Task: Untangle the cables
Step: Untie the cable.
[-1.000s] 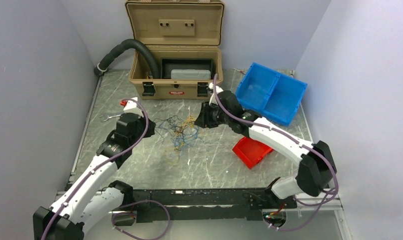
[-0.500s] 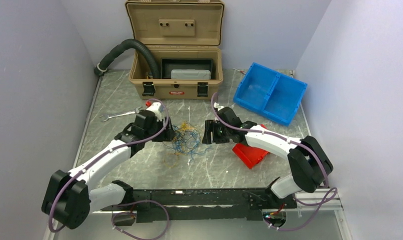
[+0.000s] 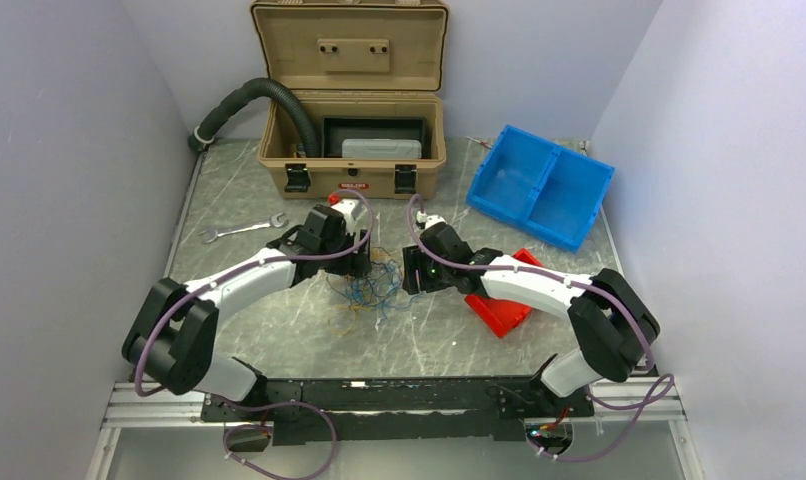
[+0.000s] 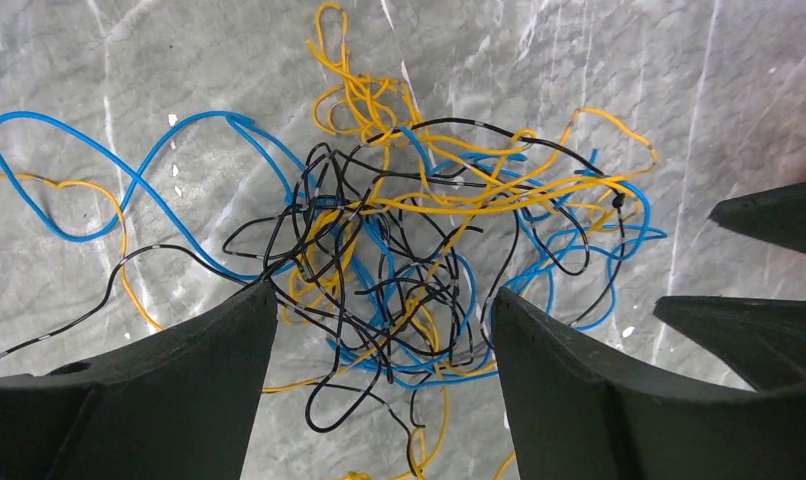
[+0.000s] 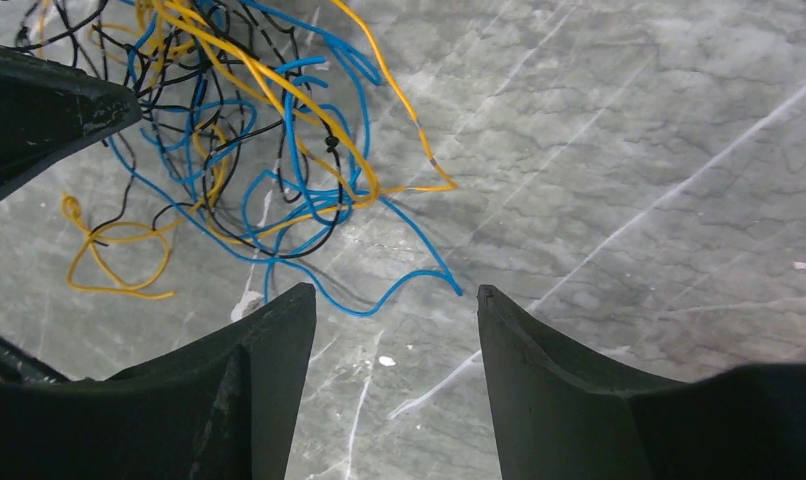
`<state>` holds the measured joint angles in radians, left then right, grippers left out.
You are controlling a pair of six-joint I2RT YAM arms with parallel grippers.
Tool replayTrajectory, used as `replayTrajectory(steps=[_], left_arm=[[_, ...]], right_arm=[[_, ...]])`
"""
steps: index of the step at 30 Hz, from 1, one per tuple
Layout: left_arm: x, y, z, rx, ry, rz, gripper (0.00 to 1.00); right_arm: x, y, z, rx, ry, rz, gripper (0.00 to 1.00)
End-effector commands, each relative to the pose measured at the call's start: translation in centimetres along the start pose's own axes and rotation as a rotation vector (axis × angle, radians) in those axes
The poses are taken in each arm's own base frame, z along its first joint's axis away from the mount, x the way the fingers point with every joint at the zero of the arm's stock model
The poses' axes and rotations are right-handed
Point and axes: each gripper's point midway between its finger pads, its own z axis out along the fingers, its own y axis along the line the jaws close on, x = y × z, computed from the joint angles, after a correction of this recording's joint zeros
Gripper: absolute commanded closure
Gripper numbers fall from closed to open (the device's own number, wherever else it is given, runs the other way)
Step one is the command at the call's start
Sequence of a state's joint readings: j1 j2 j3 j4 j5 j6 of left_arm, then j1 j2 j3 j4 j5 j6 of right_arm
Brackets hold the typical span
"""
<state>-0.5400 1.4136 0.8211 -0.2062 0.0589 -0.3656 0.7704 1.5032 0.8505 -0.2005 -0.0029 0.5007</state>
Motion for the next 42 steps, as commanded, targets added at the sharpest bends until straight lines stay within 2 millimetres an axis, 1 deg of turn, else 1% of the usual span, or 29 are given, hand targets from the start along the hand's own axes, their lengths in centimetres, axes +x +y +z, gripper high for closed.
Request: replayTrajectory(steps=[1,5,9,12,15,19,22,25,27,29,30,32,33,34,35,36,37,38,39,41,42], left_arm=[[-2.1,-1.2,0.6,0.035,-0.031,0.066,0.19],[-2.2,-1.8,1.4,0.072,-0.01,0.107,0.19],[-2.0,-2.5,1.9,0.117,-0.001,0.121,0.2],[-1.8,-2.5,2.3,0.125,0.002,0.124,0.26],[-1.5,-2.3,2.4,0.123,-0.005,0.127,0.35],[-1.4,-2.2,2.2,0.128,-0.031,0.133,0.42],[-1.4,-2.1,2.1,0.13,-0.049,0.134,0.44],[-1.0,-1.9,2.3,0.129,-0.06,0.135,0.46],[-0.7,-1.6,2.5,0.117,-0.058,0.13,0.48],[-0.9,-1.5,2.5,0.108,-0.059,0.122,0.51],[-0.9,-1.4,2.6,0.105,-0.058,0.121,0.53],[-1.0,-1.5,2.6,0.104,-0.057,0.12,0.56],[-1.0,-1.5,2.6,0.102,-0.058,0.119,0.56],[-1.1,-1.4,2.6,0.099,-0.058,0.118,0.57],[-1.1,-1.4,2.6,0.095,-0.062,0.116,0.57],[-1.2,-1.3,2.5,0.094,-0.067,0.116,0.57],[-1.3,-1.4,2.3,0.098,-0.076,0.117,0.56],[-1.2,-1.4,2.1,0.101,-0.079,0.122,0.55],[-1.3,-1.5,1.8,0.103,-0.085,0.123,0.54],[-1.8,-1.4,1.2,0.096,-0.11,0.126,0.53],[-2.1,-1.4,0.7,0.089,-0.116,0.122,0.53]], right_arm=[[-0.6,-1.0,0.3,0.054,-0.048,-0.025,0.37],[0.1,-1.5,0.4,0.062,-0.043,-0.033,0.37],[0.5,-1.6,0.8,0.055,-0.035,-0.042,0.37],[0.7,-1.5,1.1,0.044,-0.029,-0.044,0.38],[0.8,-1.4,1.2,0.04,-0.028,-0.043,0.39],[0.9,-1.4,1.4,0.036,-0.025,-0.044,0.42],[1.2,-1.6,1.6,0.043,-0.015,-0.046,0.46],[2.0,-2.1,1.6,0.056,0.001,-0.046,0.53],[2.3,-2.5,1.5,0.07,0.004,-0.046,0.64],[2.2,-2.7,1.1,0.081,-0.005,-0.046,0.74],[2.2,-2.9,0.9,0.086,-0.008,-0.044,0.77],[2.1,-3.0,0.6,0.094,-0.017,-0.045,0.85],[2.0,-3.1,0.4,0.101,-0.02,-0.044,0.89],[1.9,-3.1,0.3,0.104,-0.023,-0.045,0.9],[1.8,-3.1,0.2,0.104,-0.026,-0.046,0.89],[1.8,-3.0,0.2,0.098,-0.027,-0.05,0.83],[1.7,-3.0,0.2,0.097,-0.029,-0.053,0.72],[1.7,-3.0,0.2,0.097,-0.029,-0.055,0.64],[1.7,-3.0,0.2,0.097,-0.031,-0.058,0.59],[1.7,-3.1,0.3,0.101,-0.029,-0.065,0.52],[1.5,-3.0,0.5,0.099,-0.03,-0.07,0.51]])
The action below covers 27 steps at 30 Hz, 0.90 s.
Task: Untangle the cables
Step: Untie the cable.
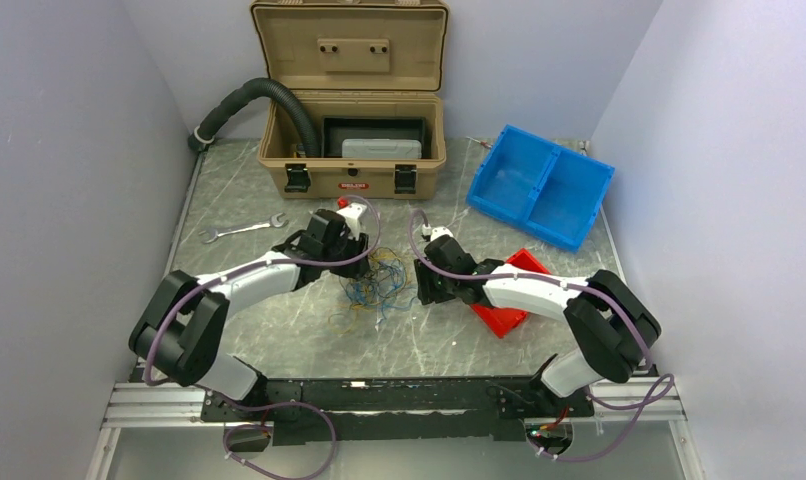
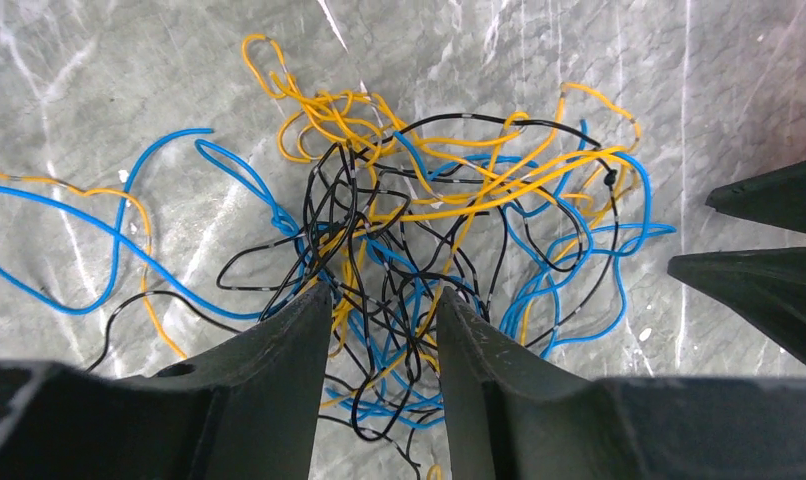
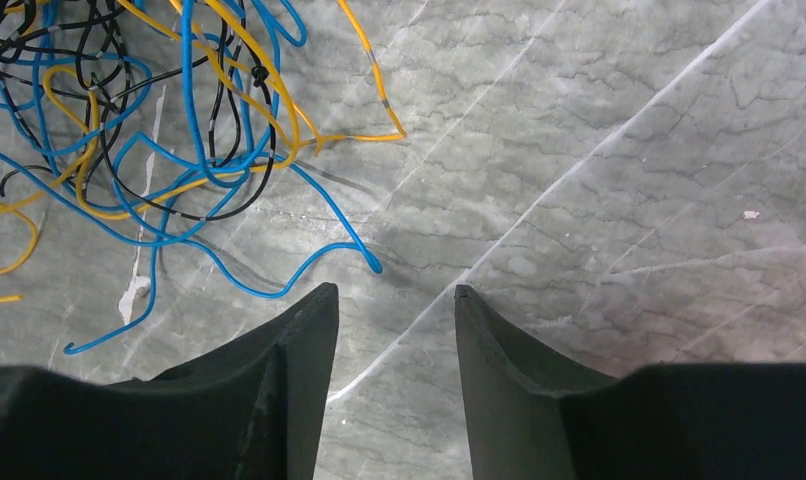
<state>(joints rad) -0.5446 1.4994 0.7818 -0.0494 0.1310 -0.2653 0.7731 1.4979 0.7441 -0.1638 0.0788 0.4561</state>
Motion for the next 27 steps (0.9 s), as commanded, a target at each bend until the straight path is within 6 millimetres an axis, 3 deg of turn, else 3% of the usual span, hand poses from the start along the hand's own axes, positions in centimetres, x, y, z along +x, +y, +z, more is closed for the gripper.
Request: replayTrajectory(steps=[1,6,9,14,17,19,27], left_arm=[[-3.2,-0.6,-2.4,-0.008,-0.107,0.016,0.52],[-5.5,-0.5,-5.3,-0.064,-0.148,0.014,0.47],[-6.3,-1.1,-5.6,-0.039,-0.162,0.01,0.44],[-6.3,-2.8,-4.0,0.047,-0.108,-0.016,0.37],[-6.9,-3.6,-3.3,0.089,-0.096,-0.017,0.22],[-6.9,-4.0,-2.6,0.106,-0.066,-0.027,0.17],[-6.0,-3.9,0.8,0.041,0.091,-0.198,0.17]], right_arm=[[-1.5,0.4,-0.1,-0.007,-0.048,-0.029,0.5],[-2.2,0.8,0.9,-0.012,-0.035,-0.072,0.49],[-2.2,1.3,1.5,-0.03,-0.022,-0.087,0.49],[-1.7,1.9,2.0,-0.053,-0.01,-0.089,0.59],[-1.2,2.2,1.8,-0.079,-0.014,-0.087,0.8],[-1.1,2.4,1.5,-0.098,-0.023,-0.083,0.99],[-1.5,2.6,0.4,-0.124,-0.072,-0.065,1.0]])
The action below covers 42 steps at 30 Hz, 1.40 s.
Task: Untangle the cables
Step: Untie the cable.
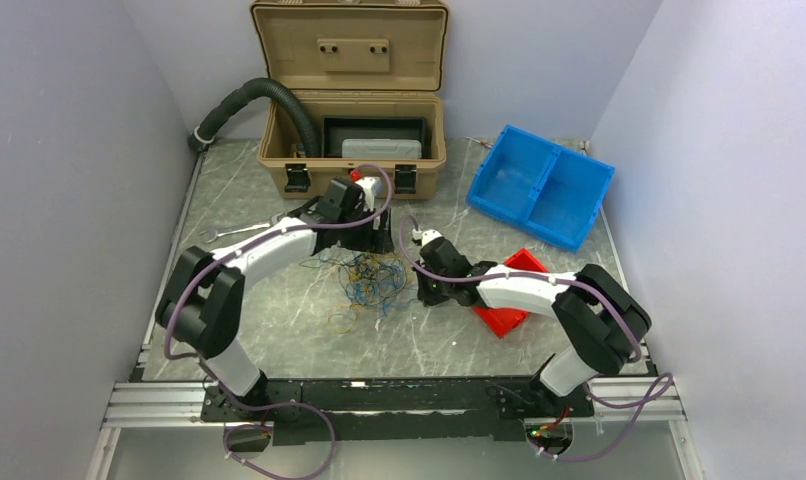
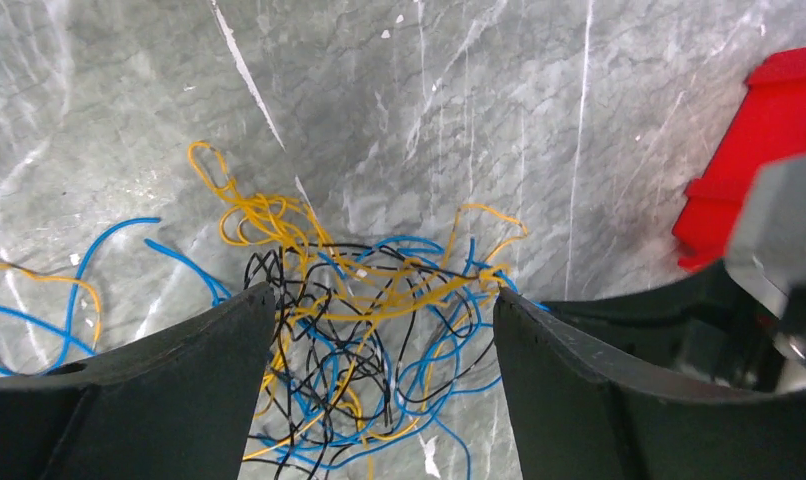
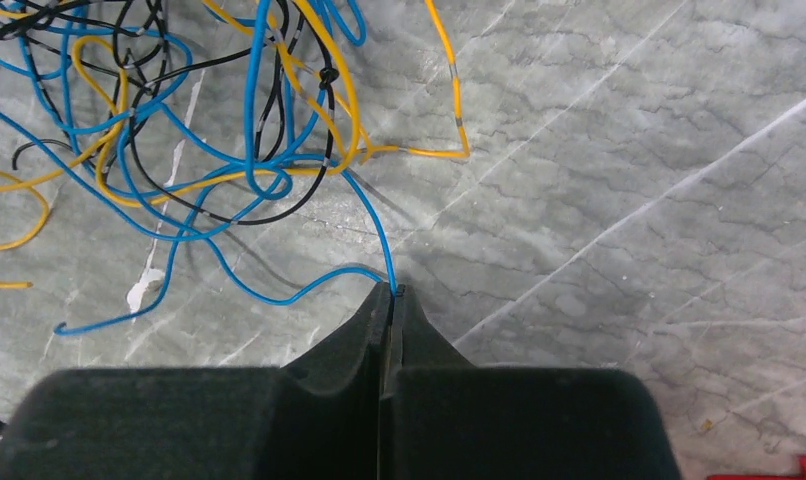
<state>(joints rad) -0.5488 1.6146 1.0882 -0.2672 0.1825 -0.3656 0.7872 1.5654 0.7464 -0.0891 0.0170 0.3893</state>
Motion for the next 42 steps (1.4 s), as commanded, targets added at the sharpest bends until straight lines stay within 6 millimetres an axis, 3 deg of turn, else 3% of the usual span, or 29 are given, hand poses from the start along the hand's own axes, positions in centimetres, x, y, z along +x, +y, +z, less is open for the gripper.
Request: replayTrajectory(steps=[1,9,13,20,23,29,35,42], left_arm=[[-0.2,-1.2,1.0,-0.01,0.064,-0.115,0.17],[1.2,-1.1,2.3,-0.106,0.151,-0.246,0.13],[0.9,-0.4,0.4,-0.176,0.104,-0.321,0.01],[-0.8,-0.6,-3.5,-0.239,0.02,-0.471,0.0],[-0.6,-1.5,-4.1,-0.22,0.032,-0.56,0.01],[-0.6,-4.7,-3.4,-0.05,0.076,-0.66,0.01],[-0.4,-4.0,-2.8,-0.105,0.083,-0.716,0.02],[0.1,-4.9,-0.7,-0.065,0.174,-0.789,0.02]], right_arm=[[-2.3,1.3,-1.1,-0.054,-0.097,0.009,1.0],[-2.8,1.6,-1.4,-0.066,-0.121,0.002,1.0],[-2.5,1.6,-1.8,-0.071,-0.128,0.002,1.0],[-2.7,1.7,-2.2,-0.079,-0.146,0.003,1.0],[-3.0,1.8,-2.2,-0.084,-0.16,0.005,1.0],[-3.2,2.3,-2.5,-0.113,-0.168,0.002,1.0],[-3.2,2.4,-3.3,-0.122,-0.186,0.008,1.0],[-3.0,2.3,-3.7,-0.124,-0.194,0.011,1.0]])
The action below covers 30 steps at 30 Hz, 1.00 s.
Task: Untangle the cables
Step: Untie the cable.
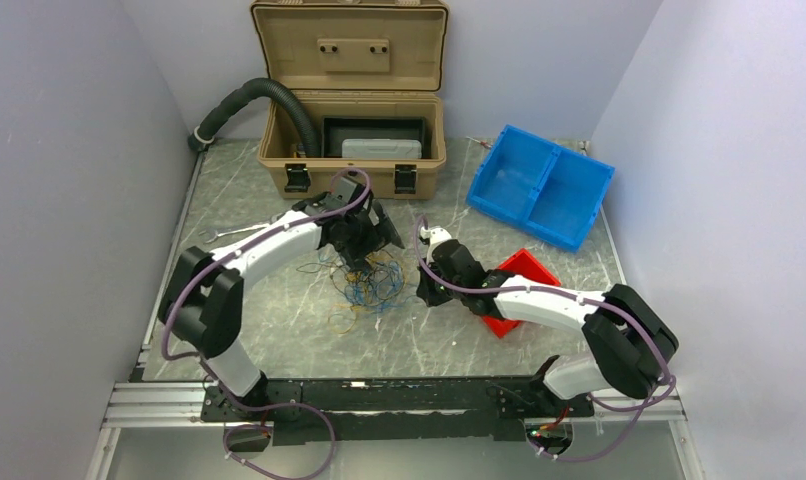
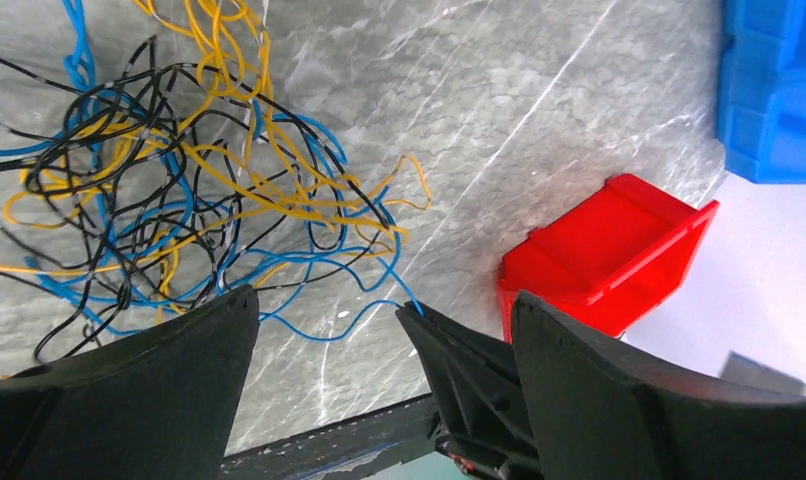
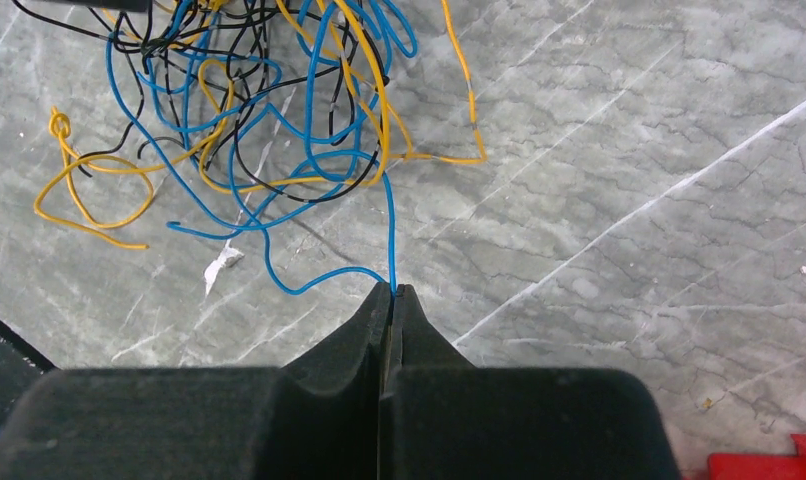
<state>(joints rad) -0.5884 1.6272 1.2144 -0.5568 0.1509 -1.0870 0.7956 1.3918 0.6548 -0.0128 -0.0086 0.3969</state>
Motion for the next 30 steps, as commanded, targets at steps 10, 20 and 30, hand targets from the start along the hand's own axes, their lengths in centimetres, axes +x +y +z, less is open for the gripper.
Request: replayTrajectory(steps=[10,20,30], left_arm=[[-0.5,-0.7,4.5,-0.037,0.077,-0.119,0.08],[-2.6,2.3,4.2,-0.084,0.01,-0.194,0.75],[-8.4,9.3,-0.1,-0.166,-0.13,-0.225,1.0]], right_arm=[[-1.7,1.2,-0.6,-0.041,-0.071,0.001,1.0],[-1.4,-0.1,-1.7,0.013,-0.108,0.027,1.0],[-3.3,-6.9,-7.7,0.411,-0.27,0.215,1.0]])
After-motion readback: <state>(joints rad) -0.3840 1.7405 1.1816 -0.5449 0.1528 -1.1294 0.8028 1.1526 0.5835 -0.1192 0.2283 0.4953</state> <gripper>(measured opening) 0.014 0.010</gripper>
